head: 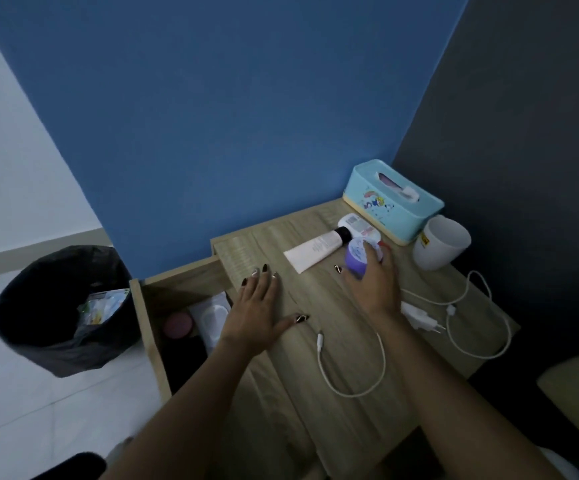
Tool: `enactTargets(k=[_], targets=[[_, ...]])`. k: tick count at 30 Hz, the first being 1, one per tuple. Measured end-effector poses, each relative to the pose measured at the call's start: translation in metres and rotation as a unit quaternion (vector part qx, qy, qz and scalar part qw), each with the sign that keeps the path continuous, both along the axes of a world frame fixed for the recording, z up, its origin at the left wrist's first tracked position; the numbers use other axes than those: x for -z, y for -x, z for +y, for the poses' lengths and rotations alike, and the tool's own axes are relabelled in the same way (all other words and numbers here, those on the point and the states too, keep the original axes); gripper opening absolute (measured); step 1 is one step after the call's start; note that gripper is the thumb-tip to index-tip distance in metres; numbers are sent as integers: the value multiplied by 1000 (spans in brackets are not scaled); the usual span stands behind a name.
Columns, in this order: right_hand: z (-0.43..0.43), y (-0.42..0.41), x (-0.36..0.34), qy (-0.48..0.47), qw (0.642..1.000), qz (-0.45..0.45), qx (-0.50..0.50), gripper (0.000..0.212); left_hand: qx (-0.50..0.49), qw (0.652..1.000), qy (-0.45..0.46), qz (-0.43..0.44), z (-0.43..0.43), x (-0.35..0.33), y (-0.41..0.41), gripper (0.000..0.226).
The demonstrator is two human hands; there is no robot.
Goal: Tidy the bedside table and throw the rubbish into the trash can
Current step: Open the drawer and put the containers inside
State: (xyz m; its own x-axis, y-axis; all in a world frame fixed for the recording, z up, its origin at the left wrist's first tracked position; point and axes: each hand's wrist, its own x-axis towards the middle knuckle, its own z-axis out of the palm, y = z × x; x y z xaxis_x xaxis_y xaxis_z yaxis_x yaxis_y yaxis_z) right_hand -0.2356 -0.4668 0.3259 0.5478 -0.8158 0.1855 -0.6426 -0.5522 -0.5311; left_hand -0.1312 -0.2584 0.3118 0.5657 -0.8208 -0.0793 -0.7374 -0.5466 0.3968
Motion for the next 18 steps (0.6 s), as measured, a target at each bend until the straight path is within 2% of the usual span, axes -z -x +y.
enactTargets(k=[2, 8, 11, 16, 18], targets=[[-2, -1, 5, 0, 1000, -4, 2, 71, -5, 1000, -5, 1, -1, 3, 0, 98], [-8, -3, 7, 17, 1000, 9, 5, 62, -3, 1000, 7, -2, -1, 5, 0, 95], [-5, -4, 4, 2, 1000, -5, 11, 65, 0, 1000, 3, -10, 1, 6, 1, 94], [13, -9, -15, 49, 998, -17, -34, 74, 18, 999, 0, -36, 10, 1, -4, 89], [31, -18, -28, 52, 997, -31, -49, 81, -9, 998, 12, -69, 25, -5, -11, 96]])
